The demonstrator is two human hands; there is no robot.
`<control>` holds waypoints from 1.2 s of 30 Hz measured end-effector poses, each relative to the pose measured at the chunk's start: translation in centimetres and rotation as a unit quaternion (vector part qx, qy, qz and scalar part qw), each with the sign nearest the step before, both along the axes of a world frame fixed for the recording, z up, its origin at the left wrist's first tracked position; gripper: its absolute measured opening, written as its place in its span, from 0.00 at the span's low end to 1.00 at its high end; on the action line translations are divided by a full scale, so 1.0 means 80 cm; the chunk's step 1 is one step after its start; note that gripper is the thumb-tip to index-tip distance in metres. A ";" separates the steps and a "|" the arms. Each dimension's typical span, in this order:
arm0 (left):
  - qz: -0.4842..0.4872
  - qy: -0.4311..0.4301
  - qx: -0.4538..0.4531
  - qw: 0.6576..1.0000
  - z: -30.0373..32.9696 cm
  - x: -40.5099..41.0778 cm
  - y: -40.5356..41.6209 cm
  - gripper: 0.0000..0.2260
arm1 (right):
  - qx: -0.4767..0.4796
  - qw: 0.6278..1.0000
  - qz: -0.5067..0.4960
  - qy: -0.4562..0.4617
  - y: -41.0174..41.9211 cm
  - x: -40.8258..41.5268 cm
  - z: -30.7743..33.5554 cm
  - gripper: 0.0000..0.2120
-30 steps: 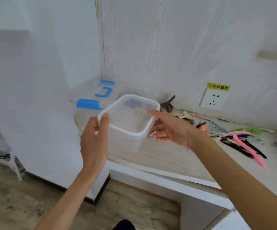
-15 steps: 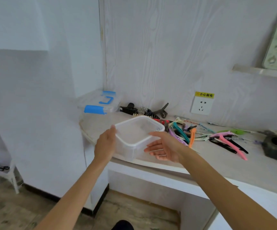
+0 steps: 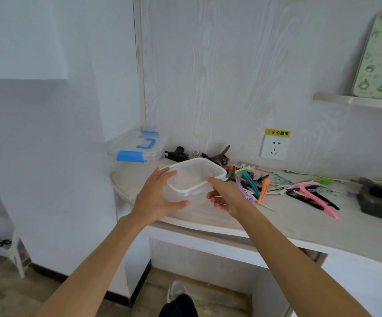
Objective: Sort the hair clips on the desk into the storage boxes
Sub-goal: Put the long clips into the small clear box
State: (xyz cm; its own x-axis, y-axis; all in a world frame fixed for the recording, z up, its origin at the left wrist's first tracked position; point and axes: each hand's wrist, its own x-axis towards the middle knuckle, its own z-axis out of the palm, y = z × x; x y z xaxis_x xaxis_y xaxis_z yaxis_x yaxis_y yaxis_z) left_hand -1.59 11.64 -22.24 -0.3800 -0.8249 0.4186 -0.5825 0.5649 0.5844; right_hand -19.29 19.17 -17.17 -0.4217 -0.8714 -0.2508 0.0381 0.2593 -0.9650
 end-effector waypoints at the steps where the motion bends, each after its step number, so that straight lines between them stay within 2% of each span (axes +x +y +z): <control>1: -0.001 0.004 0.016 1.000 0.001 -0.001 -0.002 0.40 | -0.002 1.000 0.004 0.001 0.003 -0.002 0.004 0.12; 5: -0.003 0.023 0.027 0.999 0.004 -0.014 -0.008 0.41 | -0.097 0.995 0.012 0.038 0.012 -0.009 0.004 0.13; 8: -0.047 0.027 0.048 0.997 0.010 -0.018 -0.013 0.41 | -0.171 0.971 0.040 0.164 0.028 -0.026 -0.013 0.09; 10: -0.081 0.056 0.085 0.992 0.016 -0.017 -0.017 0.38 | -0.170 0.955 0.064 0.233 0.032 -0.042 -0.025 0.06; 12: -0.080 0.081 0.101 0.988 0.021 -0.019 -0.022 0.35 | -0.146 0.933 0.085 0.319 0.027 -0.059 -0.034 0.11; 15: -0.069 0.062 0.082 0.992 0.027 -0.026 -0.025 0.34 | -0.137 0.893 0.077 0.422 0.013 -0.077 -0.032 0.13; 17: -0.076 0.068 0.095 0.990 0.036 -0.029 -0.028 0.31 | -0.141 0.886 0.063 0.437 0.005 -0.082 -0.026 0.09; 19: -0.073 0.071 0.081 0.991 0.050 -0.032 -0.035 0.22 | -0.138 0.877 0.044 0.457 -0.004 -0.083 -0.020 0.03; 21: -0.037 0.087 0.049 0.994 0.064 -0.041 -0.049 0.18 | -0.142 0.870 0.031 0.472 -0.013 -0.082 -0.019 0.06; 24: 0.065 0.139 0.043 0.987 0.072 -0.070 -0.066 0.24 | -0.157 0.862 0.006 0.481 -0.024 -0.082 -0.022 0.08; 27: 0.100 0.179 0.038 0.978 0.070 -0.108 -0.085 0.18 | -0.169 0.862 -0.016 0.478 -0.035 -0.090 -0.027 0.09; 30: 0.101 0.214 0.082 0.968 0.075 -0.138 -0.118 0.16 | -0.157 0.871 -0.024 0.465 -0.049 -0.105 -0.026 0.10; 32: 0.104 0.210 0.098 0.967 0.077 -0.157 -0.144 0.16 | -0.142 0.879 -0.023 0.455 -0.061 -0.118 -0.026 0.11; 36: 0.174 0.141 0.161 0.961 0.087 -0.175 -0.195 0.24 | -0.136 0.885 -0.020 0.445 -0.073 -0.128 -0.026 0.12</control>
